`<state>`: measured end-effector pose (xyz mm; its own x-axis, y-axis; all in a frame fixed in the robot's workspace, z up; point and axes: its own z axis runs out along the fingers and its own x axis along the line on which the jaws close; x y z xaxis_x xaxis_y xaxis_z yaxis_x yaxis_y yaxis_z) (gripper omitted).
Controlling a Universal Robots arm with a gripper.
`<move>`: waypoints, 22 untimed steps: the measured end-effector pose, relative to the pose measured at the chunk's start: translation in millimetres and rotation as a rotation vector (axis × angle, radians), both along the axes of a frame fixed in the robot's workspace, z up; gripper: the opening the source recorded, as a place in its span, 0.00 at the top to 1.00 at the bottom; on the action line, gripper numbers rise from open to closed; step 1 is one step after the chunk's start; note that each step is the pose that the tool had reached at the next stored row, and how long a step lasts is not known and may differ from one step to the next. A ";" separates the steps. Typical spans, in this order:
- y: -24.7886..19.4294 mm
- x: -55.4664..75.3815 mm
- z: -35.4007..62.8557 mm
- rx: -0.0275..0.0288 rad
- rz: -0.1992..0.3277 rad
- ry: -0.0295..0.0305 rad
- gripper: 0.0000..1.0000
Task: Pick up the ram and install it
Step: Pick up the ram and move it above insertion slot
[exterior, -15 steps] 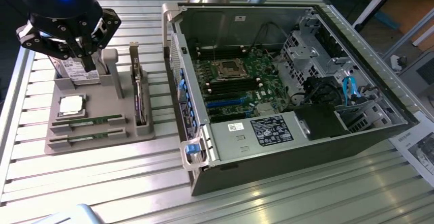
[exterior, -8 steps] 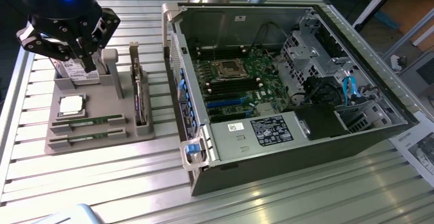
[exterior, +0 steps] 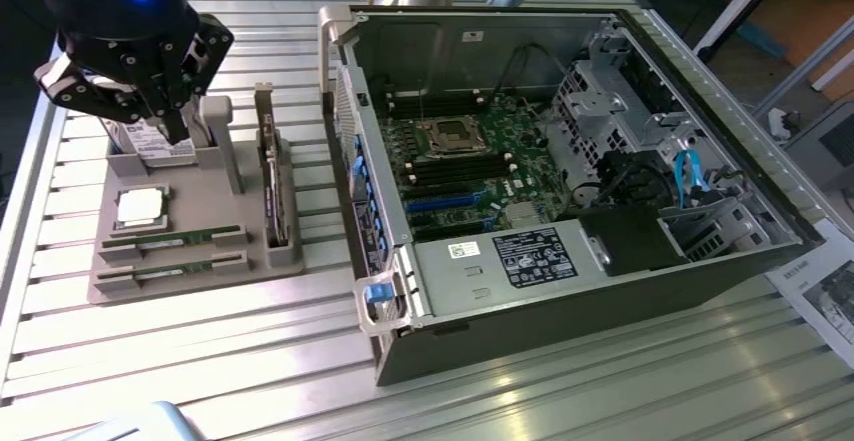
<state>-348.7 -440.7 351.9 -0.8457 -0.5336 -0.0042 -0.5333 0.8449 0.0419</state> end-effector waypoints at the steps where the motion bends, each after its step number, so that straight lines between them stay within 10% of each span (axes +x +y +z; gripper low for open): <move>1: 0.0 0.0 -0.1 0.0000 0.011 0.0000 0.90; 22: -0.1 0.0 -2.6 0.0001 0.319 -0.0001 0.90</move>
